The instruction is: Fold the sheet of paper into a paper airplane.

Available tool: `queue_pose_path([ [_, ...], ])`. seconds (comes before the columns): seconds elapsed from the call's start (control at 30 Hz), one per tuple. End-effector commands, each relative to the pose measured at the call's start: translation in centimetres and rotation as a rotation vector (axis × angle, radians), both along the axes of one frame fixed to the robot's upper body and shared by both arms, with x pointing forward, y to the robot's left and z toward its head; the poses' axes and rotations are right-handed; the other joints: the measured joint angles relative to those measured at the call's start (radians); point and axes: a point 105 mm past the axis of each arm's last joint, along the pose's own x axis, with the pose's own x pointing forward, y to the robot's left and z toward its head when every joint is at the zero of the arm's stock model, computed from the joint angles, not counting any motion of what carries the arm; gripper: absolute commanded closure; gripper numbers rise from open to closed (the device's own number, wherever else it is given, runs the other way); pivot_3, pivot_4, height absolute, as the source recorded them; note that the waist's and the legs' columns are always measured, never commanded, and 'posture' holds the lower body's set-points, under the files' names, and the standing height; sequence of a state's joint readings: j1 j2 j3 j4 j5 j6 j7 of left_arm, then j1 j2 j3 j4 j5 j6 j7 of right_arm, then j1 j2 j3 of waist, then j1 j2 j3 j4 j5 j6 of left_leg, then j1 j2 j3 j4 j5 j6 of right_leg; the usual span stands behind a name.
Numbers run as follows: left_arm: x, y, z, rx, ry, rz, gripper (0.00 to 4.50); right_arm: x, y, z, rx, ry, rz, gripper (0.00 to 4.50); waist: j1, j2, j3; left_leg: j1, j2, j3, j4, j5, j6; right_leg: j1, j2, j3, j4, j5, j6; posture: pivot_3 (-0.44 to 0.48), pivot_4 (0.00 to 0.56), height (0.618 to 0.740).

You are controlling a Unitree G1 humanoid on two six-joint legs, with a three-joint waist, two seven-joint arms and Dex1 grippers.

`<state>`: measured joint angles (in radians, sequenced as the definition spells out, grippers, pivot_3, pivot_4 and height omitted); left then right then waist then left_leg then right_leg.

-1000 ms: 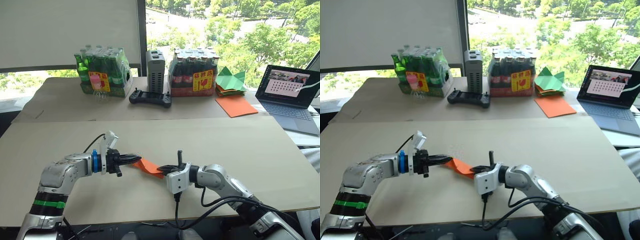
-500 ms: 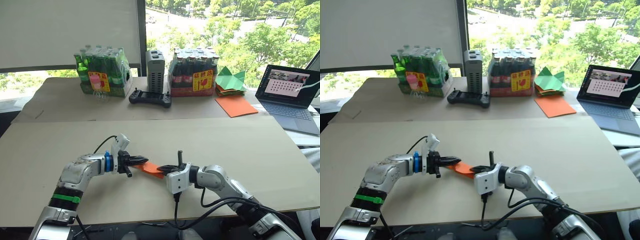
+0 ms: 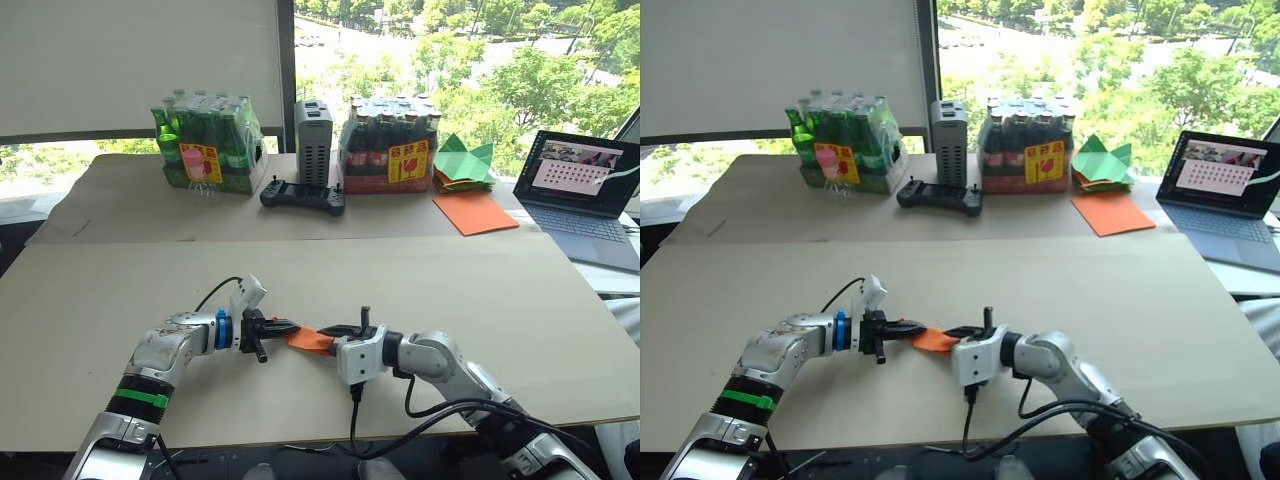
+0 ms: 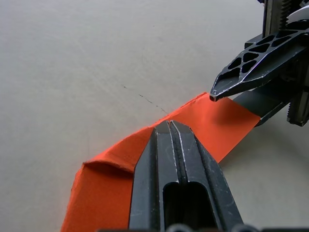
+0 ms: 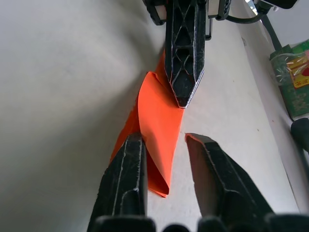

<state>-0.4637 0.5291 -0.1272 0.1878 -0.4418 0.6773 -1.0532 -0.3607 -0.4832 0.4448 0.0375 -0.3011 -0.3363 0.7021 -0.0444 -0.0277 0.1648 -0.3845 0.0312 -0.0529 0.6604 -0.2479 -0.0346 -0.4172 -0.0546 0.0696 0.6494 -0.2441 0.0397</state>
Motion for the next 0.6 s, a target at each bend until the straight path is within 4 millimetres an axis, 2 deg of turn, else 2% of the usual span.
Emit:
queue_pose_path([
  [0.03, -0.2, 0.0, -0.3, 0.000, 0.006, -0.002, 4.50, -1.3, 0.4, 0.5, 0.101, 0.167, 0.011, 1.49, 0.000, 0.000, 0.000, 0.000, 0.000, 0.000, 0.000, 0.000, 0.000, 0.000, 0.000, 0.000, 0.000, 0.000, 0.000, 0.000, 0.150, 0.740],
  [0.1, -0.3, -0.1, -0.3, 0.000, 0.007, -0.003, 4.50, -1.6, 0.6, 1.3, 0.181, 0.269, 0.004, 0.83, -0.001, 0.000, 0.000, 0.000, 0.000, 0.000, 0.000, 0.000, 0.000, 0.000, 0.000, 0.000, 0.000, 0.000, 0.000, 0.000, 0.150, 0.740],
  [0.13, -0.4, -0.1, -0.3, -0.001, 0.007, -0.004, 4.50, -1.7, 0.7, 1.8, 0.226, 0.319, -0.007, 1.50, -0.002, 0.000, 0.000, 0.000, 0.000, 0.000, 0.000, 0.000, 0.000, 0.000, 0.000, 0.000, 0.000, 0.000, 0.000, 0.000, 0.150, 0.740],
  [0.2, -0.4, 0.0, -0.3, -0.001, 0.009, -0.002, 4.50, -1.4, 0.9, 2.9, 0.329, 0.427, -0.043, 1.94, -0.002, 0.000, 0.000, 0.000, 0.000, 0.000, 0.000, 0.000, 0.000, 0.000, 0.000, 0.000, 0.001, 0.000, 0.000, 0.000, 0.150, 0.740],
  [0.3, -0.4, 0.0, -0.3, -0.003, 0.009, 0.001, 4.50, -0.1, 1.1, 3.9, 0.444, 0.514, -0.130, 3.02, -0.001, 0.000, 0.000, 0.001, 0.000, 0.000, 0.000, 0.000, 0.000, 0.000, 0.000, 0.000, 0.001, 0.000, 0.000, 0.000, 0.150, 0.740],
  [0.43, -0.5, -0.1, -0.1, -0.005, 0.006, 0.001, 4.50, 1.3, 1.1, 3.6, 0.482, 0.557, -0.238, 4.39, 0.001, 0.000, 0.000, 0.000, 0.000, 0.000, 0.000, 0.000, 0.000, -0.001, 0.000, 0.000, 0.001, 0.000, 0.000, 0.000, 0.150, 0.740],
  [0.53, -0.4, 0.0, 0.0, -0.005, 0.004, 0.005, 4.50, 1.4, 1.1, 2.7, 0.435, 0.552, -0.254, 4.45, 0.001, 0.000, 0.000, -0.001, 0.000, 0.000, 0.000, 0.000, 0.000, -0.002, 0.000, 0.000, 0.001, 0.000, 0.000, 0.000, 0.150, 0.740],
  [0.6, -0.3, 0.0, 0.0, -0.006, 0.002, 0.011, 4.50, 1.5, 1.1, 1.4, 0.382, 0.548, -0.289, 4.45, 0.000, 0.000, 0.000, -0.001, 0.000, 0.000, 0.000, 0.000, 0.000, -0.002, 0.000, 0.000, 0.001, 0.000, 0.000, 0.000, 0.150, 0.740],
])
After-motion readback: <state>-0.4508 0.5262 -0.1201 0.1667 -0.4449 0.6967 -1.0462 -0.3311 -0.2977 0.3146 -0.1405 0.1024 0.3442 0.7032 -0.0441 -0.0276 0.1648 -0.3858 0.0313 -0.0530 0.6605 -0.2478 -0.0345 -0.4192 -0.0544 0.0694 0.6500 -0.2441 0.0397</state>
